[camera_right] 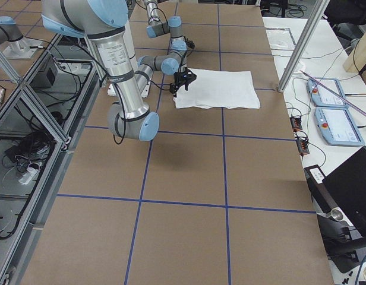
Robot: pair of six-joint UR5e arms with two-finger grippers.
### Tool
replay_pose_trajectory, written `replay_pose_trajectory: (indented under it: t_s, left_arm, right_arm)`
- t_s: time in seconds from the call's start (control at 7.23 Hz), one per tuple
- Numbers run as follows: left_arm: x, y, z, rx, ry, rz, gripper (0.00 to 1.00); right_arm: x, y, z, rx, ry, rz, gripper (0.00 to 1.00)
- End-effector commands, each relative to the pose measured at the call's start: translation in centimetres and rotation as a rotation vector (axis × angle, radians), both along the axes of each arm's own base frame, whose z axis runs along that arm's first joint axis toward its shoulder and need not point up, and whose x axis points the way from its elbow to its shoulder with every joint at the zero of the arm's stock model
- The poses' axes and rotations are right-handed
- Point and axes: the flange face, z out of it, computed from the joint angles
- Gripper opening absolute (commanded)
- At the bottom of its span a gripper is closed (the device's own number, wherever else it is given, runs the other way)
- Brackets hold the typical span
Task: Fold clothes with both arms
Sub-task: 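Lower the right gripper to the shirt's other near corner and grasp it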
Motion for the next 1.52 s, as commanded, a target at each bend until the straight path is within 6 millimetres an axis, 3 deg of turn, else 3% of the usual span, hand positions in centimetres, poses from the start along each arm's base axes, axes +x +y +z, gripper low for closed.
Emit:
replay_pose_trajectory:
  t_s: [0.0,0.41,0.69,1.38]
  left_arm:
    - [0.0,0.0,0.2,-0.001,-0.003,0.0,0.0]
    - [0.2,-0.1,0.3,-0.003,-0.006,-0.002,0.0]
    - [0.2,-0.1,0.3,-0.002,-0.006,-0.001,0.0]
    - [0.2,-0.1,0.1,-0.001,-0.003,-0.001,0.0]
  right_arm:
    - [-1.0,0.8,0.6,-0.002,0.011,-0.02,1.0]
    - [-1.9,1.0,1.9,0.006,0.038,-0.04,1.0]
    - [-3.0,2.3,3.0,0.023,-0.013,-0.057,1.0]
    - [-2.6,2.2,2.7,0.028,-0.023,-0.053,1.0]
